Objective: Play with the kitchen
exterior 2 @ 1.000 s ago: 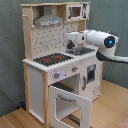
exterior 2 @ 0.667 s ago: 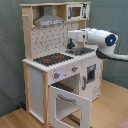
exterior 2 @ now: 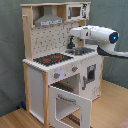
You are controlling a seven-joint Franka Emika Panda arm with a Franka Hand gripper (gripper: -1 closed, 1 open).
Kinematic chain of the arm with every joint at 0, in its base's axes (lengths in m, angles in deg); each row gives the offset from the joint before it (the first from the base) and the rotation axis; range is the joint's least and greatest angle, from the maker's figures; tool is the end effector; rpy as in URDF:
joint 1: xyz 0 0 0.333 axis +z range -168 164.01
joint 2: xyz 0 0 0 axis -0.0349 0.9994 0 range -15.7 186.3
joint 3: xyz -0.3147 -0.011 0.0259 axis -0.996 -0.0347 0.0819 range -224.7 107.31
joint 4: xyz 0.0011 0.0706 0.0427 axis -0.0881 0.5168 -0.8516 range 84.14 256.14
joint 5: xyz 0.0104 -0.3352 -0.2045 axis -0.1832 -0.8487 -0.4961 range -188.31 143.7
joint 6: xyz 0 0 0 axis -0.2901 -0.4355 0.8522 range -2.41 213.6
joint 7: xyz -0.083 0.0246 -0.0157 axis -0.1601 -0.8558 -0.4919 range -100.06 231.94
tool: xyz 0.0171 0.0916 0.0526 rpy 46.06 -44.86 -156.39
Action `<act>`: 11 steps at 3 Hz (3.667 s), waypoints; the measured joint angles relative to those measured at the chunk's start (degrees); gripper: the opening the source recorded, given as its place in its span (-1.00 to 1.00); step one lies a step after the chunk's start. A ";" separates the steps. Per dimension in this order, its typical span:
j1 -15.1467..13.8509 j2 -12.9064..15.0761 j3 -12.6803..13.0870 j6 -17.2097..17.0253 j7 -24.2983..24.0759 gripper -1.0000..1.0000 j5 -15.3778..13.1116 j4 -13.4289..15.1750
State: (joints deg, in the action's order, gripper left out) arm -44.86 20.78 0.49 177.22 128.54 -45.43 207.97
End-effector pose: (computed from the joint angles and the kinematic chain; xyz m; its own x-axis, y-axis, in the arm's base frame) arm 0.3352 0.3811 0.6313 0.0836 0.6831 -0.7256 -0.0496 0.7301 0.6816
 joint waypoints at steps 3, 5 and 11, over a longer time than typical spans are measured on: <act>-6.68 4.39 -1.73 15.24 3.21 1.00 0.00 0.93; -15.45 9.40 -4.17 18.29 6.24 1.00 0.00 -0.10; -27.77 18.33 8.05 4.39 10.74 1.00 0.00 -18.82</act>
State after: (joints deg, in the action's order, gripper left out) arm -72.64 39.11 8.54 181.61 139.27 -45.42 189.15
